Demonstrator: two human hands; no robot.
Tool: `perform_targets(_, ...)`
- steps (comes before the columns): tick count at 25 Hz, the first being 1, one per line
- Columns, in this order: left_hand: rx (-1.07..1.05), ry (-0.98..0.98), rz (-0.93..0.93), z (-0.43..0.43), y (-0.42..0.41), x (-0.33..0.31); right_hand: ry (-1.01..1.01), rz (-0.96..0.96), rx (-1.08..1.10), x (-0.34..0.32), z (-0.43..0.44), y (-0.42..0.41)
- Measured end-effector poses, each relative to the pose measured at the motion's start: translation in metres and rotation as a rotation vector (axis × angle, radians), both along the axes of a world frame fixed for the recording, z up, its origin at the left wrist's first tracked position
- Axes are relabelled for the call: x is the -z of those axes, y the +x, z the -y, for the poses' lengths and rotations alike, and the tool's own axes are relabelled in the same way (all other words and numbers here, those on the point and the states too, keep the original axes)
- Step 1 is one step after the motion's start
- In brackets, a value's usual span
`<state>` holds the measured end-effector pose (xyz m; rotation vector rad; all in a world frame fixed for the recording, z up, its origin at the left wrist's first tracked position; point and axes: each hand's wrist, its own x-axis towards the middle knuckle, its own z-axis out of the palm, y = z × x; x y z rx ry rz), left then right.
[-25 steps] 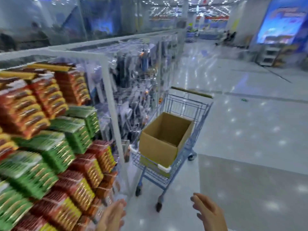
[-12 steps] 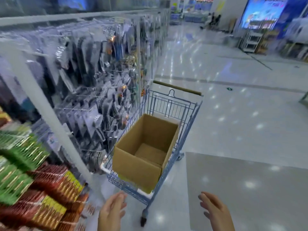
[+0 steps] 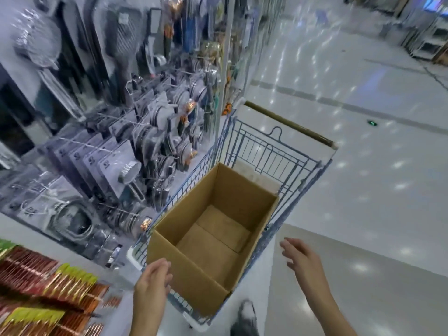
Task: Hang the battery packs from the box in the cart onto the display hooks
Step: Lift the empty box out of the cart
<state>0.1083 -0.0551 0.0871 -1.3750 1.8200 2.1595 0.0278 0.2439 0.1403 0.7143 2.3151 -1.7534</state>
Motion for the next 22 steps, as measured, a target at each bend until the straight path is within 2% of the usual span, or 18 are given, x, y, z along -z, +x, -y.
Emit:
perform_targets(4,-0.163,-0.037,0.102,-0.015,-0.056,0.025,0.057,-0.018,-0.178,0.015,-0.007,-0.116)
perform_targets(7,-0.248,-0.129,0.262,-0.039,-0.089,0.042,0.064,0.001,-0.319,0.029,-0.011,-0.201)
perform_targets(12,-0.349,-0.235,0.391,-0.069,-0.125,0.070,0.249,0.061,-0.528,0.071,-0.018,-0.306)
perform_targets(14,-0.386,-0.241,0.452,-0.077,-0.134,0.075,0.346,0.089,-0.603,0.090,-0.017,-0.334)
perform_targets(18,-0.357,-0.330,0.591,-0.085,-0.136,0.089,0.432,0.192,-0.922,0.130,0.001,-0.355)
perform_targets(22,-0.281,-0.259,0.625,-0.099,-0.122,0.090,0.541,0.197,-1.063,0.165,0.006,-0.361)
